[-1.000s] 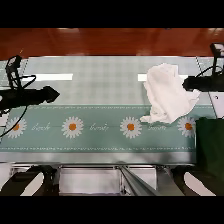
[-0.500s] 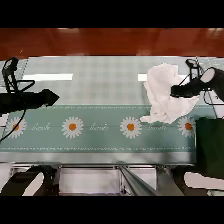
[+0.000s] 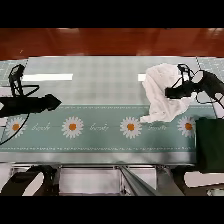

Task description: Fold the shirts.

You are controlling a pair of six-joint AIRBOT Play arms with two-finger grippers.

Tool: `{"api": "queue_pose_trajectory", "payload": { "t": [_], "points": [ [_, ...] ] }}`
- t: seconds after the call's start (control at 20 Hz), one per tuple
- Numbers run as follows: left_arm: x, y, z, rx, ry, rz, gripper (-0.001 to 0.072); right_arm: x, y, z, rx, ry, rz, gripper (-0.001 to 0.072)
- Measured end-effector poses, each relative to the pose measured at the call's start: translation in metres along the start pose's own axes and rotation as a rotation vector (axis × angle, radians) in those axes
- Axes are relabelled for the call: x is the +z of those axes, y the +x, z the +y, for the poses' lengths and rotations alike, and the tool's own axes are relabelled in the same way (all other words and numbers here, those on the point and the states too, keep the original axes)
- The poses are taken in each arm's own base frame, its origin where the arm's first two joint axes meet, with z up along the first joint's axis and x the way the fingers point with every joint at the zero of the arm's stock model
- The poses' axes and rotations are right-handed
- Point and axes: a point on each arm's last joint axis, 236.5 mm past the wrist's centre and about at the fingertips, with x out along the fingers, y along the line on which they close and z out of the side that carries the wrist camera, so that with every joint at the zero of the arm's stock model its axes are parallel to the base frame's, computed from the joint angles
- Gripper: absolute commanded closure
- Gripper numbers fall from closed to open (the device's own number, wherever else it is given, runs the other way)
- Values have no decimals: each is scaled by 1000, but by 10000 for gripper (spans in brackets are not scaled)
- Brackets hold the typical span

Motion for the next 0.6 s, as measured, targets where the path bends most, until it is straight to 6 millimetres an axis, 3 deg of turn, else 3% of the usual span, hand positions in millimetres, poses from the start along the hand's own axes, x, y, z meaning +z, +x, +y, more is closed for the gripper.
{"api": "queue_pose_trajectory", "payload": {
  "t": [0.1,0.25,0.4,0.5,0.6],
  "points": [
    [2,-7,20,75,30,6,201,2,-15,7,21,-12,19,690],
    [5,-25,46,165,16,4,201,48,-77,19,23,-51,-138,691],
    [7,-38,53,188,-15,-16,201,98,-178,42,42,-93,-387,691],
    [9,-45,51,179,-27,-36,201,119,-258,60,56,-130,-568,691],
    [10,-50,47,167,-37,-50,201,126,-337,76,58,-171,-735,691]
  ]
}}
